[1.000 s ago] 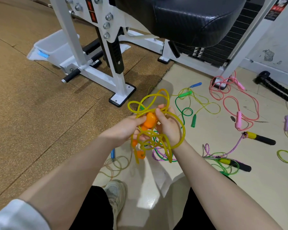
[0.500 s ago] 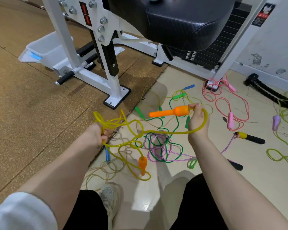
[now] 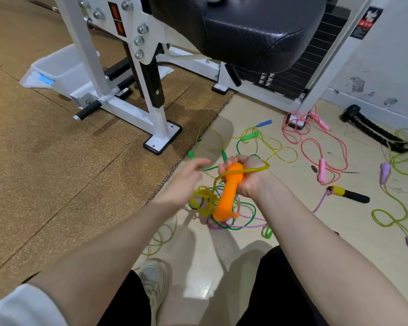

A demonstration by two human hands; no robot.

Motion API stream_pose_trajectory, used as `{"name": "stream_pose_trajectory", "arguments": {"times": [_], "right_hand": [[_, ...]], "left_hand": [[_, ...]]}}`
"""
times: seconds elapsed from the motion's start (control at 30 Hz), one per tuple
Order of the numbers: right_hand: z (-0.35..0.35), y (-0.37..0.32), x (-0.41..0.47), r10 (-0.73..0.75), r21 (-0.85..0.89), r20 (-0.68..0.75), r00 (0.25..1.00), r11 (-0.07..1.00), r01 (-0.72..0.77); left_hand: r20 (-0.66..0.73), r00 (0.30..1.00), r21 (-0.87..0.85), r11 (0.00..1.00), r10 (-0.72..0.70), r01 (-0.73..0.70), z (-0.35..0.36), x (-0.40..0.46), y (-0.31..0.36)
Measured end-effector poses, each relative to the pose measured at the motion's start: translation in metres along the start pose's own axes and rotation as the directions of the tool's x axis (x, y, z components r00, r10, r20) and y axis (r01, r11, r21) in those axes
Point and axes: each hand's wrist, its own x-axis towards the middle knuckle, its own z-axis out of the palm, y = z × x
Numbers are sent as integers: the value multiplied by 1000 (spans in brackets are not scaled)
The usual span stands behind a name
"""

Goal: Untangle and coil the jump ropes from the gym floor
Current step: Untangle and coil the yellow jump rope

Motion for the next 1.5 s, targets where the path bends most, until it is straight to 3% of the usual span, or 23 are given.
{"name": "stream_pose_trajectory", "arguments": {"times": [0.1,0.4,0.53,0.63,0.73,0.83,0.87,0.93,1.03,1.07,1.1,1.13,1.17,1.2,1.23,1.27,1.3,1.33,1.37,1.4,1.43,1.47,1.5], "right_hand": [[16,1,-8,32,65,44,999,997,-35],[19,-12,-22,49,166,113,992,984,-67],[24,-17,-35,2,241,144,990,970,-37],[28,-16,-26,-15,123,53,998,992,8],[27,-8,-20,24,19,34,999,1000,-24],[25,1,-18,67,-13,61,996,998,-66],[24,3,-17,79,-32,74,994,997,-77],[24,5,-19,118,-61,140,983,992,-111],[18,4,-19,132,-185,248,960,979,-87],[13,3,-17,124,-260,284,951,965,-48],[6,1,-15,119,-312,316,941,950,-16],[-3,-3,-13,120,-332,335,935,943,-2],[-13,-8,-11,125,-329,341,932,944,-6],[-24,-15,-9,132,-334,335,933,942,-13],[-34,-23,-8,140,-373,319,937,928,-11],[-43,-31,-9,156,-459,301,941,888,0],[-49,-37,-12,181,-584,280,943,811,18],[-52,-41,-14,206,-734,253,945,677,50],[-53,-41,-15,201,-885,218,955,453,107],[-53,-38,-13,138,-976,198,970,124,181],[-55,-36,-8,33,-944,227,973,-238,229],[-59,-33,0,-60,-804,311,949,-549,228],[-62,-30,7,-139,-651,408,902,-737,181]], "left_hand": [[322,947,132,990,1,-45,23,-9,-20],[386,890,398,914,-241,75,16,-9,-60],[442,853,228,955,-277,192,26,-17,-72],[440,854,172,960,-277,223,38,-20,-82],[262,929,141,963,-260,229,46,-16,-81],[-127,982,327,929,-140,174,46,-10,-78],[-241,964,345,919,-109,190,44,-9,-75],[-425,888,284,906,-175,315,33,-6,-68],[-575,761,34,921,-300,388,6,3,-68],[-593,747,-30,935,-302,354,-4,6,-71],[-588,762,41,931,-272,364,-13,7,-78],[-543,815,283,870,-201,403,-25,7,-88],[-497,853,551,703,-156,449,-32,4,-93],[-442,886,766,455,-139,453,-40,1,-100],[-425,885,832,305,-188,464,-45,-4,-102],[-402,889,874,197,-221,444,-50,-5,-102],[-410,887,883,151,-214,445,-53,-7,-96],[-405,896,898,104,-182,427,-56,-7,-95],[-398,909,902,127,-122,412,-58,-8,-92],[-331,941,927,163,-65,337,-62,-6,-91],[-256,966,931,261,-30,255,-65,-3,-86],[-178,984,908,388,14,158,-67,2,-78],[-149,987,842,532,63,93,-67,6,-68]]}}
